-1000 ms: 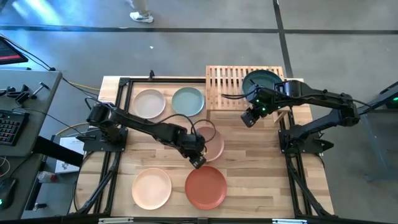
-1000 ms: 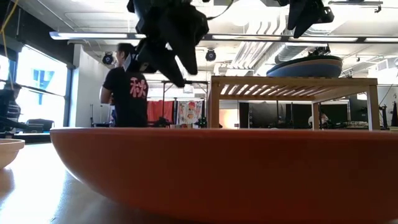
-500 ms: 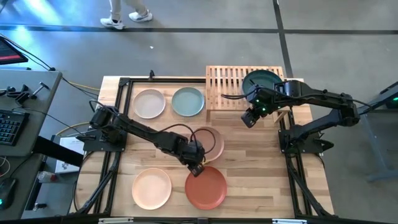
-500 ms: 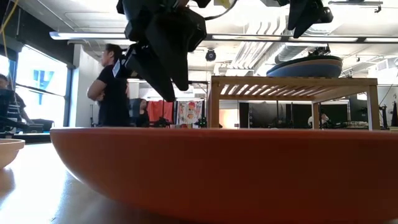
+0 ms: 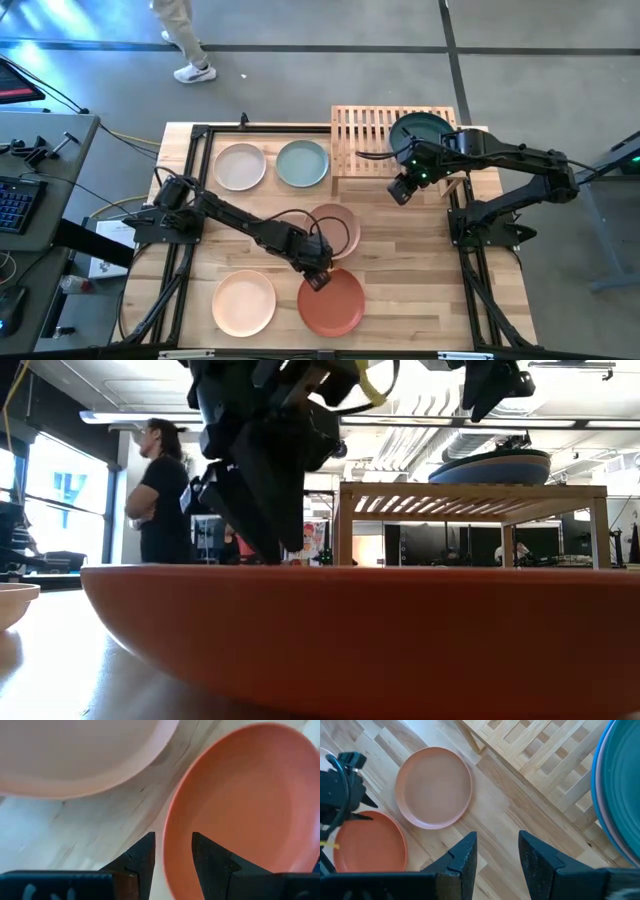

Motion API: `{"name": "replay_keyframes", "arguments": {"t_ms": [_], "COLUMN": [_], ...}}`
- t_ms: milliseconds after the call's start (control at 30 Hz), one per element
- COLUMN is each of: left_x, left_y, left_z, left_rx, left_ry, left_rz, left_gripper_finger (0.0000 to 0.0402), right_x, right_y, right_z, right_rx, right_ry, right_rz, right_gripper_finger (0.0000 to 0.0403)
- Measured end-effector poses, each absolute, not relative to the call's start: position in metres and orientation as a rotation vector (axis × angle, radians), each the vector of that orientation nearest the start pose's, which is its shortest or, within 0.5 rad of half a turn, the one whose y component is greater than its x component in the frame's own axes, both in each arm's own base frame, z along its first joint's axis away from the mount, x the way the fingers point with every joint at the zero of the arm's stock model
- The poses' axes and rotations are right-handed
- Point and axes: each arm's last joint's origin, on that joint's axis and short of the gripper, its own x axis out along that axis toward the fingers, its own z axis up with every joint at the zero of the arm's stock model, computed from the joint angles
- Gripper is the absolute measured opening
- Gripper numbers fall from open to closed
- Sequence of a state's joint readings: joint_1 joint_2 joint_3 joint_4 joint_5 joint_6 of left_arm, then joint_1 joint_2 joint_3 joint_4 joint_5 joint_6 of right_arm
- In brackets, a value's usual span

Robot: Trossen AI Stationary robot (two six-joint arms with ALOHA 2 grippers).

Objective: Place and stack plates onto a shelf
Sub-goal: Stack the orange plate on top of the green plate on the shelf

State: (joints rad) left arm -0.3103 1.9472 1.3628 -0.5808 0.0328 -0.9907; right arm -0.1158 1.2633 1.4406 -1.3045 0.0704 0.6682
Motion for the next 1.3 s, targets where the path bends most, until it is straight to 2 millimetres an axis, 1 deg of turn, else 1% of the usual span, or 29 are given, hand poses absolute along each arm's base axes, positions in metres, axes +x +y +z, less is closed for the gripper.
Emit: {"name": "replay_keyframes", "arguments": {"t_ms": [100,433,600,667,733,933,1133,1300], "left_x": [0.377,0.378,0.379,0.378,0.378,0.378,0.377,0.374], "left_y": [-0.124,-0.125,-0.125,-0.125,-0.125,-0.124,-0.121,-0.114], "left_z": [0.171,0.152,0.150,0.150,0.150,0.150,0.153,0.171], "left_rx": [-0.720,-0.723,-0.727,-0.722,-0.719,-0.688,-0.690,-0.653], "left_ry": [1.181,1.240,1.242,1.244,1.243,1.249,1.253,1.214], "left_rz": [0.278,0.316,0.311,0.318,0.323,0.302,0.300,0.298], "left_gripper_finger": [0.0115,0.0115,0.0113,0.0104,0.0087,0.0012,0.0004,0.0002], "right_x": [0.210,0.209,0.209,0.209,0.209,0.209,0.209,0.209], "right_y": [-0.027,-0.027,-0.027,-0.027,-0.027,-0.027,-0.027,-0.027], "right_z": [0.370,0.370,0.370,0.370,0.370,0.370,0.370,0.370], "right_rx": [0.618,0.608,0.599,0.599,0.599,0.599,0.599,0.599], "right_ry": [1.031,1.043,1.046,1.046,1.046,1.046,1.045,1.045], "right_rz": [-0.536,-0.545,-0.540,-0.540,-0.540,-0.540,-0.540,-0.540], "right_gripper_finger": [0.0121,0.0121,0.0121,0.0121,0.0121,0.0121,0.0121,0.0121]}}
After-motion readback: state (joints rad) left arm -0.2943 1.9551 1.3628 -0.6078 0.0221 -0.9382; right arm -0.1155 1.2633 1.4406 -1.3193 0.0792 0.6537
